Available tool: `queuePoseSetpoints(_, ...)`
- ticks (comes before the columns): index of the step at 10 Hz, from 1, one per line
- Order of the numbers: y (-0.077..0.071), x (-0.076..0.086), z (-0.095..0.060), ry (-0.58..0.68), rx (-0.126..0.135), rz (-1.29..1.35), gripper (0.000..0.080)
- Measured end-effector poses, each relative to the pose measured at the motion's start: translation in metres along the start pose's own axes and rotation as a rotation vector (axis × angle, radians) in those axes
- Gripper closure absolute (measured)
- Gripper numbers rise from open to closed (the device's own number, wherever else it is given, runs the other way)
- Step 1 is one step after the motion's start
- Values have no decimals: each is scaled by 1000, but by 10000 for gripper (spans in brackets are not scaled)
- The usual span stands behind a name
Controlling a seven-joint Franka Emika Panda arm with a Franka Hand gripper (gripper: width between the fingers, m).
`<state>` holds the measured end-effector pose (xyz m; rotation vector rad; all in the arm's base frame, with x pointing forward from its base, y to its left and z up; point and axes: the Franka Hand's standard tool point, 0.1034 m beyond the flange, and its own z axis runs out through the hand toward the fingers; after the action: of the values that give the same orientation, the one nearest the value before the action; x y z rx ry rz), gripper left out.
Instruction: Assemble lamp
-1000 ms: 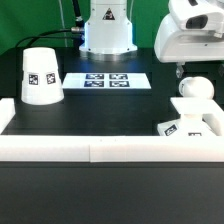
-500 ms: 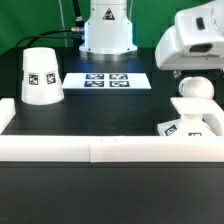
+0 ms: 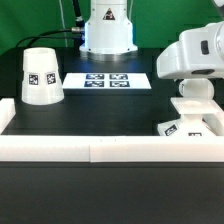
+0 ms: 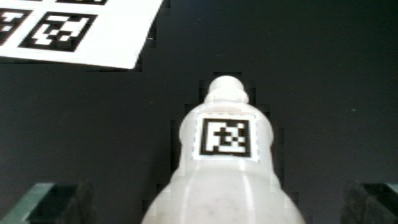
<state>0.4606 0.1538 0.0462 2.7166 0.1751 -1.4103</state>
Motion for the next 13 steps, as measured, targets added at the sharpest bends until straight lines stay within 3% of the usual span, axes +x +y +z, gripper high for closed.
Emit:
queuePoseSetpoints(8, -2, 19, 23, 43, 6, 2, 101)
queuePoseSetpoints(12, -1, 19, 29, 32, 5, 3, 101)
queuePoseSetpoints(13, -1, 19, 30, 30, 5, 3, 197)
